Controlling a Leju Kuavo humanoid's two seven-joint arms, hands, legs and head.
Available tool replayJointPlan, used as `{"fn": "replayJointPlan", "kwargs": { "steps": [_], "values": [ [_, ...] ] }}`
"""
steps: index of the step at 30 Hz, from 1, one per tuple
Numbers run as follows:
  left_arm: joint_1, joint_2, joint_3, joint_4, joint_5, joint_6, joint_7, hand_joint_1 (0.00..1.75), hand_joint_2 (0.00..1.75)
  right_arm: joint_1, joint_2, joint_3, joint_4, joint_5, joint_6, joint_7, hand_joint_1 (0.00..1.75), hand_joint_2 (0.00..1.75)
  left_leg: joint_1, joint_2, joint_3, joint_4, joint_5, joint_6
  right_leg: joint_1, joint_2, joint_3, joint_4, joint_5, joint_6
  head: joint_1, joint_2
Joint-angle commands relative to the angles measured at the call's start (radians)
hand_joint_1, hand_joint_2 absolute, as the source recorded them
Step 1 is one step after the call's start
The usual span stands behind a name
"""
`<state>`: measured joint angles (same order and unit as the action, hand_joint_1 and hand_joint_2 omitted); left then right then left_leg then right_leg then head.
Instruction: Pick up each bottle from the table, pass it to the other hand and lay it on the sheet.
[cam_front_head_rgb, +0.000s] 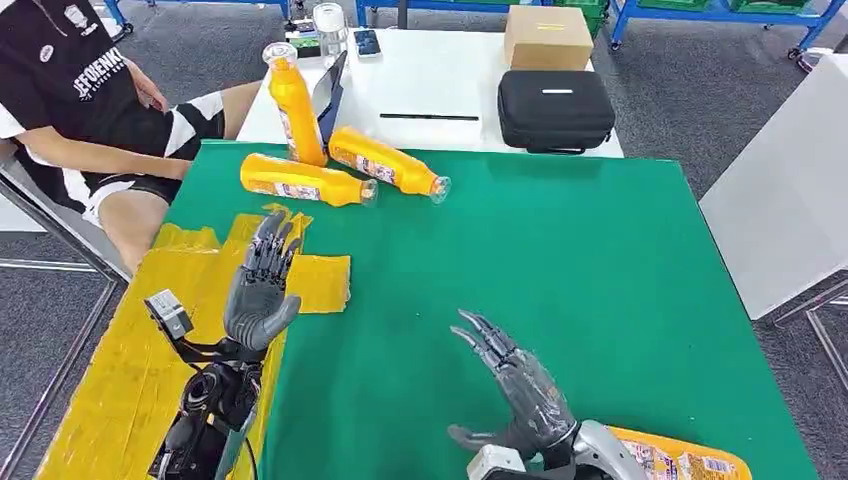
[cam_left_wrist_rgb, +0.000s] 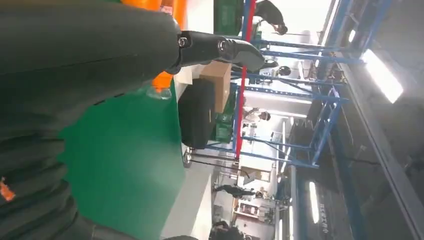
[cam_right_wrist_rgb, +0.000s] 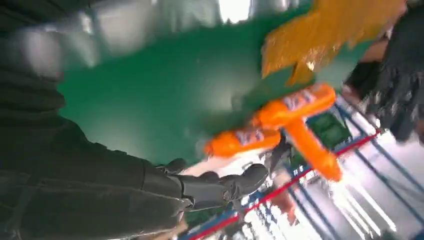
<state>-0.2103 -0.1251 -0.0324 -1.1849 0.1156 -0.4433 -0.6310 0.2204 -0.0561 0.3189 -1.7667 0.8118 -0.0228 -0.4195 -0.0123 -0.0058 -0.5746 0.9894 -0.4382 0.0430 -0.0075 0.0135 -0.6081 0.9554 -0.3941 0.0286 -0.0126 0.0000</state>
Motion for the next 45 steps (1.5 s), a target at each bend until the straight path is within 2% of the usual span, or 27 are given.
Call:
{"fn": "replayJointPlan", "kwargs": {
  "steps": [1, 9, 14, 18, 25, 38, 41, 44, 45],
  "values": [
    [-0.022, 0.017, -0.004, 0.058, 0.001, 0.002, 0.014, 0.00, 1.75, 0.087, -0.135, 0.006, 0.009, 0.072, 0.074, 0.151, 0.00, 1.75, 0.001, -0.002, 0.004, -0.001, -0.002, -0.002, 0.001, -0.003, 0.005, -0.001, -0.002, 0.000, 0.000, 0.000],
    [0.003, 0.018, 0.015, 0.043, 0.000, 0.014, 0.011, 0.00, 1.75, 0.065, -0.125, -0.083, 0.101, 0.095, 0.082, 0.159, 0.00, 1.75, 0.001, 0.001, 0.004, -0.001, -0.002, -0.002, 0.001, -0.001, 0.005, -0.002, -0.001, -0.001, 0.000, 0.000],
    [0.026, 0.014, 0.038, 0.012, -0.004, 0.025, 0.009, 0.00, 1.75, 0.037, -0.108, -0.206, 0.188, 0.178, 0.093, 0.180, 0.00, 1.75, 0.001, 0.001, 0.004, -0.002, -0.002, -0.002, 0.001, 0.000, 0.004, -0.002, -0.001, 0.000, 0.000, 0.000],
    [0.030, 0.013, 0.041, 0.007, -0.005, 0.022, 0.010, 0.00, 1.75, 0.033, -0.103, -0.227, 0.199, 0.188, 0.098, 0.169, 0.00, 1.75, 0.001, 0.002, 0.005, -0.001, -0.003, -0.002, 0.001, 0.000, 0.006, -0.002, -0.002, 0.000, 0.000, 0.000],
    [0.037, 0.007, 0.052, -0.001, -0.018, 0.022, 0.015, 0.00, 1.75, 0.005, -0.062, -0.363, 0.278, 0.310, 0.100, 0.174, 0.00, 1.75, 0.001, 0.001, 0.006, -0.001, -0.003, -0.003, 0.001, 0.000, 0.007, -0.002, -0.002, -0.001, 0.000, 0.000],
    [0.036, 0.005, 0.053, 0.008, -0.040, 0.029, 0.011, 0.00, 1.75, 0.003, -0.037, -0.421, 0.299, 0.379, 0.132, 0.170, 0.00, 1.75, 0.001, -0.001, 0.006, -0.001, -0.002, -0.002, 0.001, -0.002, 0.007, -0.002, -0.002, -0.001, 0.000, 0.000],
    [0.037, 0.005, 0.056, 0.006, -0.047, 0.034, 0.008, 0.00, 1.75, -0.007, -0.042, -0.412, 0.312, 0.385, 0.137, 0.169, 0.00, 1.75, 0.002, -0.001, 0.008, -0.001, -0.003, -0.003, 0.002, -0.002, 0.009, -0.002, -0.003, -0.001, 0.000, 0.000],
    [0.035, 0.002, 0.055, 0.005, -0.059, 0.037, 0.006, 0.00, 1.75, -0.019, -0.046, -0.393, 0.322, 0.390, 0.153, 0.175, 0.00, 1.75, 0.001, 0.000, 0.004, -0.001, -0.001, -0.001, 0.001, -0.001, 0.005, -0.002, -0.001, 0.000, 0.000, 0.000],
    [0.036, 0.001, 0.054, 0.003, -0.064, 0.039, 0.004, 0.00, 1.75, -0.022, -0.042, -0.391, 0.326, 0.390, 0.158, 0.181, 0.45, 1.75, 0.002, 0.000, 0.007, -0.001, -0.003, -0.003, 0.002, -0.001, 0.009, -0.002, -0.002, -0.001, 0.000, 0.000]
  ]
}}
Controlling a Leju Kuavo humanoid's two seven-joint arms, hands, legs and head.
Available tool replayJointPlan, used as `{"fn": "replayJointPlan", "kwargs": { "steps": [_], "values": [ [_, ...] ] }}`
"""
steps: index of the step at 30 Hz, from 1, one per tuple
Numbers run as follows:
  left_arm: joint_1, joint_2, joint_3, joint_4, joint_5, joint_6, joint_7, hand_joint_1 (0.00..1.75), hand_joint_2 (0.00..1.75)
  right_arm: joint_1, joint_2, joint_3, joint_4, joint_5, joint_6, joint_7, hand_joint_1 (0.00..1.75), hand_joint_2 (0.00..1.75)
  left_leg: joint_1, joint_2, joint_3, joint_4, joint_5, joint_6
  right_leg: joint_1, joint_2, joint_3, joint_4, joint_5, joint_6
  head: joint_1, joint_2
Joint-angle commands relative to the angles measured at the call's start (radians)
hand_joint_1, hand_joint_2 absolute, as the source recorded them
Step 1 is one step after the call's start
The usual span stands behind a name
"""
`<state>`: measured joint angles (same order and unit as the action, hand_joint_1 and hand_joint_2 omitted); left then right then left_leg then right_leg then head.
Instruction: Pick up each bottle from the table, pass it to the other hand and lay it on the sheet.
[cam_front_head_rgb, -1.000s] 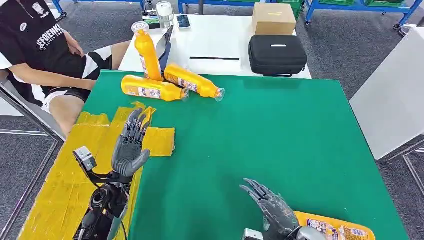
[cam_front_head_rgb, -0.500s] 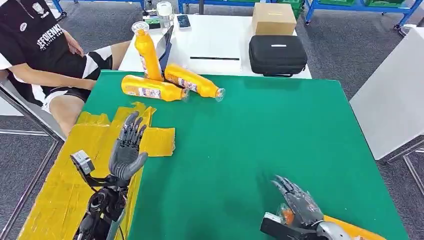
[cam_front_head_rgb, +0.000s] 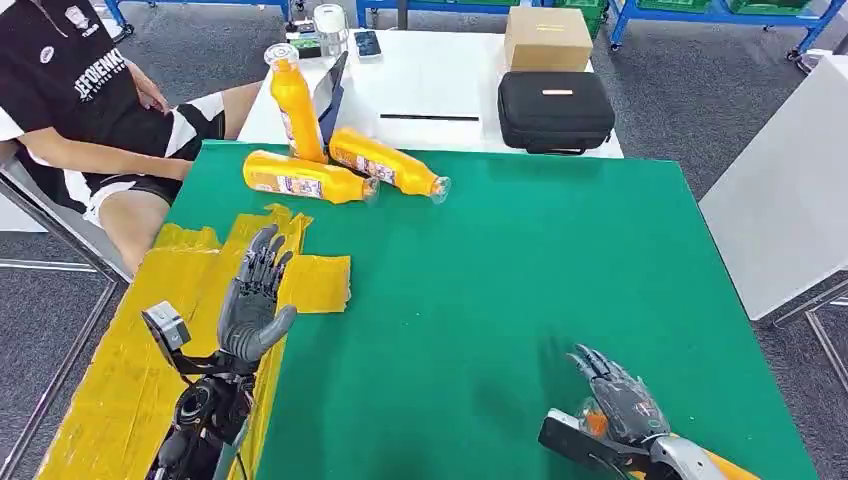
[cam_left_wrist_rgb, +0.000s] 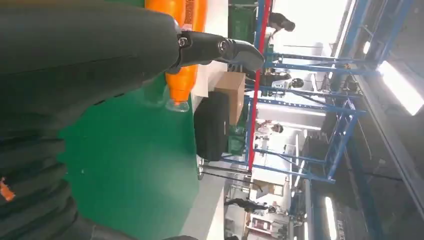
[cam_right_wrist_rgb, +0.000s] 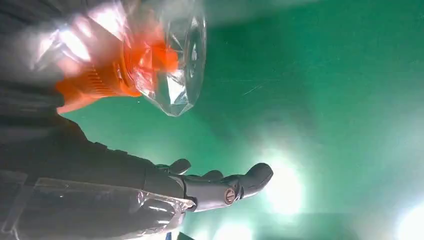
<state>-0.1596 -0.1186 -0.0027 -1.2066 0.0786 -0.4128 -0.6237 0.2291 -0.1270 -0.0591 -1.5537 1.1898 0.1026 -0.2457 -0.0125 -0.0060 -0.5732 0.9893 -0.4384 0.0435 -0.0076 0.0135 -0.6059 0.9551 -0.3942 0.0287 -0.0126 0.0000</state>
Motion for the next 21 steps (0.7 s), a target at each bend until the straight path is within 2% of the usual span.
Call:
{"fn": "replayJointPlan", "kwargs": {
  "steps": [1, 10, 11, 12, 21],
  "values": [
    [-0.013, -0.006, 0.023, 0.020, -0.033, 0.012, -0.004, 0.00, 1.75, -0.036, 0.031, -0.010, 0.119, 0.014, 0.037, 0.013, 1.50, 1.75, 0.001, 0.000, 0.005, -0.001, -0.002, -0.003, 0.001, -0.001, 0.005, -0.002, -0.001, -0.001, 0.000, 0.000],
    [-0.013, -0.006, 0.023, 0.020, -0.033, 0.012, -0.004, 0.00, 1.75, -0.036, 0.031, -0.010, 0.119, 0.014, 0.037, 0.013, 1.50, 1.75, 0.002, 0.000, 0.008, -0.001, -0.002, -0.003, 0.002, -0.002, 0.009, -0.002, -0.002, -0.001, 0.000, 0.000],
    [-0.013, -0.006, 0.021, 0.018, -0.037, 0.015, -0.005, 0.00, 1.75, -0.036, 0.030, -0.006, 0.122, 0.018, 0.041, 0.016, 1.75, 1.75, 0.002, 0.000, 0.010, -0.001, -0.003, -0.005, 0.002, -0.003, 0.011, -0.002, -0.003, -0.001, 0.000, 0.000],
    [-0.012, -0.005, 0.019, 0.015, -0.042, 0.017, -0.006, 0.00, 1.75, -0.037, 0.030, -0.002, 0.123, 0.020, 0.046, 0.020, 1.75, 1.75, 0.001, 0.000, 0.007, -0.001, -0.001, -0.002, 0.001, -0.001, 0.007, -0.002, -0.001, -0.001, 0.000, 0.000],
    [0.005, -0.005, 0.004, -0.017, -0.064, 0.042, -0.007, 0.00, 1.75, -0.062, 0.044, 0.030, 0.152, 0.026, 0.029, 0.032, 1.75, 1.75, 0.001, 0.000, 0.009, -0.001, -0.002, -0.002, 0.002, -0.001, 0.009, -0.002, -0.001, -0.001, 0.000, 0.000]
  ]
}}
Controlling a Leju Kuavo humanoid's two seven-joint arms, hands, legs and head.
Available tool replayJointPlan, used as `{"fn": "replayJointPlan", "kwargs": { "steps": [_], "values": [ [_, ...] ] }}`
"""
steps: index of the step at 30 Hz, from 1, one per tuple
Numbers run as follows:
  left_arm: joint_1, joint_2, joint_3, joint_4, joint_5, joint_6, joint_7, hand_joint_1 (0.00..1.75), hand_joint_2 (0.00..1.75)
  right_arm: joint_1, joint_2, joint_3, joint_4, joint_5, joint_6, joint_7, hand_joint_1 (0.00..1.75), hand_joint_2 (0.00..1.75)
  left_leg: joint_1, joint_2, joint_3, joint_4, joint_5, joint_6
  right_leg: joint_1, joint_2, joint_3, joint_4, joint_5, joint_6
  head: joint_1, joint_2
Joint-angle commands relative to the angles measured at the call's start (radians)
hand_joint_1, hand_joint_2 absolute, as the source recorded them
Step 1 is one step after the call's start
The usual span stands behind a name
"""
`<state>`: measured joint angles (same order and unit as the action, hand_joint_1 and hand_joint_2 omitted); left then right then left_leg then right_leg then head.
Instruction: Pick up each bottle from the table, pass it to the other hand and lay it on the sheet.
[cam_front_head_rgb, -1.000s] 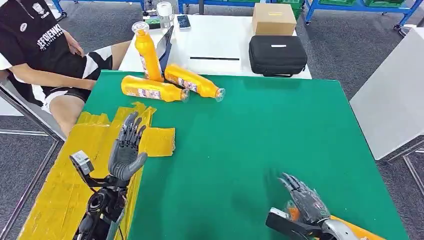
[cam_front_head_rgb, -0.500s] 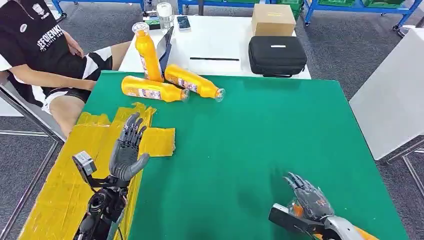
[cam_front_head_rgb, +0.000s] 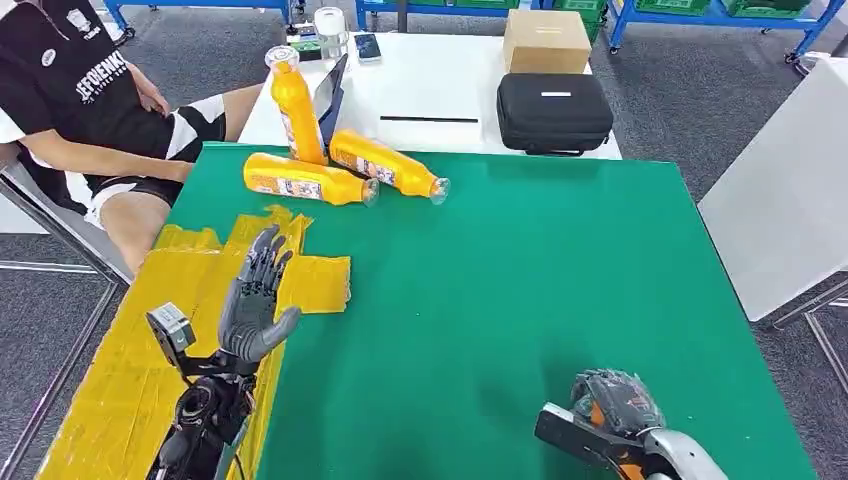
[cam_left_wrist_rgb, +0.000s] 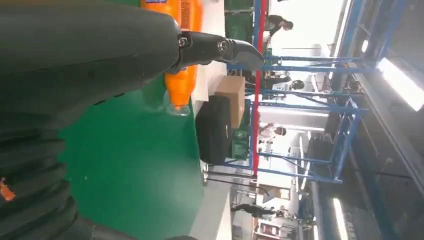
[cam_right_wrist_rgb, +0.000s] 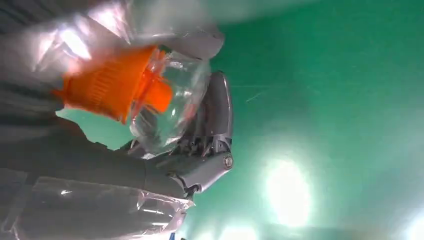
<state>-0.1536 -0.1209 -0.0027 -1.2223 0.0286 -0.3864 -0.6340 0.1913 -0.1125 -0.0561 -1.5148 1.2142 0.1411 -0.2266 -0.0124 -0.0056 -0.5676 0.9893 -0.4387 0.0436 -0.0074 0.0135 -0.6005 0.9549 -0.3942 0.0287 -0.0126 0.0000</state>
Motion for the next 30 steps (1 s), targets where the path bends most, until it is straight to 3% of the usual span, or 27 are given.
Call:
{"fn": "replayJointPlan", "kwargs": {
  "steps": [1, 5, 6, 7, 10, 14, 20, 30],
  "values": [
    [0.000, -0.002, 0.003, -0.004, -0.014, 0.020, 0.003, 0.00, 1.75, -0.032, 0.030, 0.032, 0.126, 0.000, -0.024, 0.012, 1.75, 1.75, 0.001, 0.000, 0.002, -0.001, -0.001, -0.002, 0.001, -0.001, 0.003, -0.001, -0.001, -0.001, 0.000, 0.000],
    [0.004, -0.004, -0.002, -0.018, -0.019, 0.024, 0.007, 0.00, 1.75, -0.065, 0.051, 0.061, 0.158, 0.007, -0.123, -0.006, 1.64, 1.75, 0.002, 0.001, 0.005, -0.001, -0.003, -0.004, 0.002, -0.001, 0.006, -0.002, -0.002, -0.001, 0.000, 0.000],
    [0.005, -0.007, -0.004, -0.023, -0.019, 0.018, 0.009, 0.00, 1.75, -0.085, 0.064, 0.079, 0.174, 0.016, -0.161, -0.015, 1.73, 1.75, 0.002, 0.001, 0.004, -0.001, -0.002, -0.003, 0.002, 0.000, 0.005, -0.002, -0.001, -0.001, 0.000, 0.000],
    [0.007, -0.011, -0.004, -0.026, -0.021, 0.017, 0.011, 0.00, 1.75, -0.101, 0.077, 0.092, 0.187, 0.020, -0.205, -0.021, 1.66, 1.75, 0.002, 0.002, 0.005, -0.001, -0.002, -0.004, 0.002, 0.000, 0.005, -0.002, -0.001, -0.001, 0.000, 0.000],
    [0.012, -0.015, -0.018, -0.025, -0.026, 0.014, 0.011, 0.00, 1.75, -0.152, 0.109, 0.135, 0.225, 0.038, -0.288, -0.025, 1.71, 1.75, 0.001, 0.004, 0.002, -0.001, -0.001, -0.002, 0.001, 0.003, 0.002, -0.001, 0.001, -0.001, 0.000, 0.000],
    [0.009, -0.014, -0.024, -0.024, -0.027, 0.011, 0.009, 0.00, 1.75, -0.161, 0.117, 0.133, 0.222, 0.031, -0.308, -0.025, 1.71, 1.75, 0.002, 0.005, 0.002, -0.001, -0.002, -0.003, 0.002, 0.003, 0.002, -0.001, 0.000, -0.001, 0.000, 0.000],
    [-0.040, -0.023, -0.055, 0.017, -0.020, 0.004, 0.017, 0.00, 1.75, -0.322, 0.164, 0.185, 0.347, 0.038, -0.478, -0.055, 1.75, 1.75, 0.003, 0.007, 0.002, 0.000, -0.002, -0.004, 0.002, 0.005, 0.002, 0.000, 0.001, -0.002, 0.000, 0.000],
    [-0.090, -0.016, -0.103, 0.091, 0.002, 0.002, 0.003, 0.00, 1.75, -0.471, 0.204, 0.299, 0.491, -0.043, -0.492, -0.107, 1.75, 1.75, 0.002, 0.005, 0.002, -0.001, 0.000, -0.002, 0.001, 0.005, 0.001, -0.001, 0.001, -0.001, 0.000, 0.000]
  ]
}}
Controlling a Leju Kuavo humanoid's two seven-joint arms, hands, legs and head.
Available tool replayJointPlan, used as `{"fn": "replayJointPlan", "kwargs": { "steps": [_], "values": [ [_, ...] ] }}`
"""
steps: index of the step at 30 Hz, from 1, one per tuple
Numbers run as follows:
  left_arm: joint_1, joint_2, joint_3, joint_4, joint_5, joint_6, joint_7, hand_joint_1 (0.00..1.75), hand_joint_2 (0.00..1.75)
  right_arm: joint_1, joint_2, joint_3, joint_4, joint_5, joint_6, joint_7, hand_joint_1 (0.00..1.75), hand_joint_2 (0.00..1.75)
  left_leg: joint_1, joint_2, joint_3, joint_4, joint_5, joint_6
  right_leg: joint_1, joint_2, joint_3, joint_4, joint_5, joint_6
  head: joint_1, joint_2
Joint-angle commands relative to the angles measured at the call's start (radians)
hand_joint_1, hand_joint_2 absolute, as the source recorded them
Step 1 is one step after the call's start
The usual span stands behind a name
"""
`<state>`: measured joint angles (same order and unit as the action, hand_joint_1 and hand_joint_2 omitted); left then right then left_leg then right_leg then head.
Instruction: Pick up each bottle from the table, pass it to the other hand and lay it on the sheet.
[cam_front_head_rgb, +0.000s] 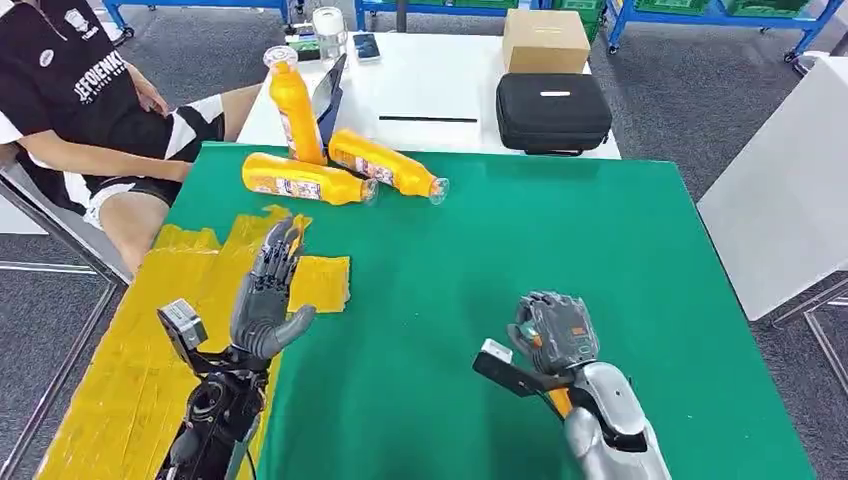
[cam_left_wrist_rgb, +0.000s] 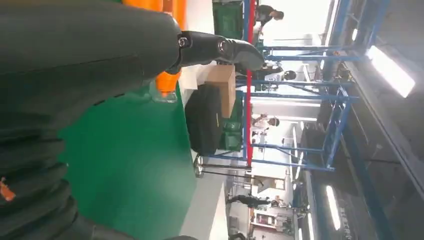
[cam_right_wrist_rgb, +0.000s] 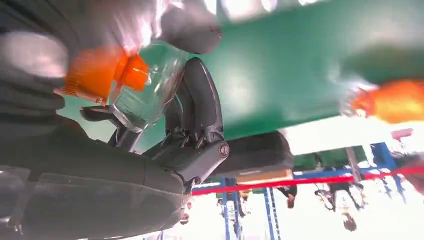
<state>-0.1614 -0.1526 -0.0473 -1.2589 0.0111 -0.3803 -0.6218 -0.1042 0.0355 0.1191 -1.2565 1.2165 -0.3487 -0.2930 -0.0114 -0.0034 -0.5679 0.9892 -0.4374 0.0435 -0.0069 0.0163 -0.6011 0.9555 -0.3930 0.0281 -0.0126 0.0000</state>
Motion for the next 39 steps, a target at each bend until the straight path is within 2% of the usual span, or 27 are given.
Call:
{"fn": "replayJointPlan", "kwargs": {
  "steps": [1, 4, 9, 10, 11, 12, 13, 21, 31, 36, 39],
  "values": [
    [-0.087, 0.018, -0.065, 0.136, 0.024, -0.004, -0.012, 0.00, 1.75, -0.192, 0.063, 0.142, 0.256, -0.049, -0.005, -0.044, 1.75, 1.75, 0.001, 0.005, 0.004, 0.000, -0.002, -0.004, 0.001, 0.003, 0.003, -0.001, 0.000, -0.001, 0.000, 0.000],
    [-0.096, 0.020, -0.084, 0.158, 0.033, -0.002, -0.019, 0.00, 1.75, -0.255, 0.085, 0.188, 0.330, -0.070, 0.011, -0.049, 1.75, 1.75, 0.001, 0.003, 0.004, -0.001, -0.002, -0.004, 0.001, 0.002, 0.003, -0.001, -0.001, -0.001, 0.000, 0.000],
    [-0.103, 0.017, -0.091, 0.165, 0.035, 0.002, -0.020, 0.00, 1.75, -0.298, 0.094, 0.207, 0.385, -0.075, 0.021, -0.044, 1.75, 1.75, 0.001, 0.004, 0.003, 0.000, -0.002, -0.003, 0.001, 0.002, 0.002, 0.000, -0.001, -0.001, 0.000, 0.000],
    [-0.104, 0.016, -0.091, 0.166, 0.035, 0.003, -0.020, 0.00, 1.75, -0.301, 0.094, 0.208, 0.388, -0.075, 0.023, -0.043, 1.57, 1.75, 0.002, 0.003, 0.003, 0.000, -0.002, -0.004, 0.001, 0.001, 0.003, 0.000, -0.001, -0.001, 0.000, 0.000],
    [-0.111, 0.016, -0.093, 0.168, 0.035, 0.005, -0.020, 0.00, 1.75, -0.316, 0.097, 0.220, 0.410, -0.075, 0.031, -0.047, 1.05, 1.75, 0.001, 0.002, 0.003, 0.000, -0.002, -0.004, 0.001, 0.000, 0.002, 0.000, -0.001, -0.001, 0.000, 0.000],
    [-0.117, 0.017, -0.094, 0.178, 0.037, 0.009, -0.020, 0.00, 1.75, -0.335, 0.100, 0.231, 0.443, -0.086, 0.043, -0.055, 0.12, 1.75, 0.001, 0.000, 0.002, -0.001, -0.001, -0.003, 0.001, -0.001, 0.001, 0.000, -0.001, -0.001, 0.000, 0.000],
    [-0.120, 0.017, -0.093, 0.183, 0.039, 0.011, -0.020, 0.00, 1.75, -0.343, 0.102, 0.237, 0.456, -0.086, 0.042, -0.055, 0.00, 1.75, 0.001, 0.000, 0.003, 0.000, -0.001, -0.003, 0.001, -0.001, 0.002, 0.000, -0.002, -0.001, 0.000, 0.000],
    [-0.120, 0.019, -0.095, 0.195, 0.049, 0.017, -0.028, 0.00, 1.75, -0.378, 0.114, 0.293, 0.557, -0.103, 0.080, -0.048, 0.00, 1.75, 0.002, 0.000, 0.004, 0.000, -0.002, -0.004, 0.002, -0.001, 0.004, 0.000, -0.002, -0.001, 0.000, 0.000],
    [-0.124, 0.020, -0.099, 0.196, 0.048, 0.034, -0.024, 0.00, 1.75, -0.359, 0.111, 0.310, 0.535, -0.107, 0.046, -0.012, 0.00, 1.75, 0.001, -0.001, 0.001, 0.000, -0.001, -0.003, 0.001, -0.002, 0.001, 0.000, -0.001, -0.001, 0.000, 0.000],
    [-0.110, 0.023, -0.088, 0.183, 0.049, 0.045, -0.015, 0.00, 1.75, -0.304, 0.091, 0.347, 0.367, -0.060, 0.003, 0.066, 0.00, 1.75, 0.001, -0.001, 0.001, 0.000, -0.002, -0.004, 0.001, -0.002, 0.001, 0.000, -0.002, -0.001, 0.000, 0.000],
    [-0.097, 0.027, -0.075, 0.173, 0.051, 0.054, -0.009, 0.00, 1.75, -0.229, 0.045, 0.377, 0.144, 0.016, 0.012, 0.150, 0.00, 1.75, 0.000, -0.002, 0.000, 0.000, -0.001, -0.003, 0.000, -0.003, 0.000, 0.000, -0.002, 0.000, 0.000, 0.000]
  ]
}}
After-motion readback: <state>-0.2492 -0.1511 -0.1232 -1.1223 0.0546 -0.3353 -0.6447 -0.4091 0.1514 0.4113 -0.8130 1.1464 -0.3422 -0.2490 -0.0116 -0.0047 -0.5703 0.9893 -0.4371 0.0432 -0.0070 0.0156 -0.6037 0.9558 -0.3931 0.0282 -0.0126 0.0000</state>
